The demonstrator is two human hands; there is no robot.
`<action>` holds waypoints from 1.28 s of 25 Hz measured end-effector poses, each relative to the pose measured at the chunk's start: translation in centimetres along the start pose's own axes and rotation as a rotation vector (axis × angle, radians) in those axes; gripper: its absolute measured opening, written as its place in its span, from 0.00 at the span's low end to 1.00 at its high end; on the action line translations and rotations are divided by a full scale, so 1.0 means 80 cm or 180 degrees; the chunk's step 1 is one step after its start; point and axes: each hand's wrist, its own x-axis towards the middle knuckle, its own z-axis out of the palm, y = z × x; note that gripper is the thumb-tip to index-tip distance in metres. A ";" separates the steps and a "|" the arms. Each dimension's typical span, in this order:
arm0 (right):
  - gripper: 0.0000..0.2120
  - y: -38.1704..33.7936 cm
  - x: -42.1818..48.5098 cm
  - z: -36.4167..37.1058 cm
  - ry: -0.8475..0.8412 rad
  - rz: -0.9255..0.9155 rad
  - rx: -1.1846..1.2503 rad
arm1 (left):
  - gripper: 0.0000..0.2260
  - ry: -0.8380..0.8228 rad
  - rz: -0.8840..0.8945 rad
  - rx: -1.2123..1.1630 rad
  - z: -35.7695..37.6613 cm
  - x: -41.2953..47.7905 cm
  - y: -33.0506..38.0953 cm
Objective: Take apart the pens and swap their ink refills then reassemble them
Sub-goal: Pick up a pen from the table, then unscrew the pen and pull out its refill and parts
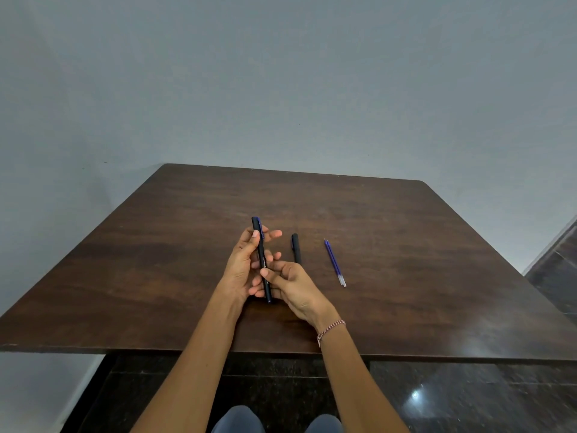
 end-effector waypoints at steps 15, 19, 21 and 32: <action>0.10 0.001 -0.004 -0.002 -0.0116 -0.0037 0.0081 | 0.07 0.0644 0.0628 -0.1103 -0.027 0.010 0.017; 0.11 0.003 -0.001 -0.002 0.0069 -0.0198 0.0204 | 0.03 0.1239 0.0893 -0.0008 -0.020 0.010 0.010; 0.11 0.004 0.000 -0.003 0.0170 -0.0278 0.0280 | 0.06 0.1643 0.0999 0.1295 -0.015 0.008 0.003; 0.08 0.008 0.004 -0.003 0.0539 -0.0564 0.0336 | 0.09 0.1888 0.0900 0.4739 -0.007 0.004 -0.001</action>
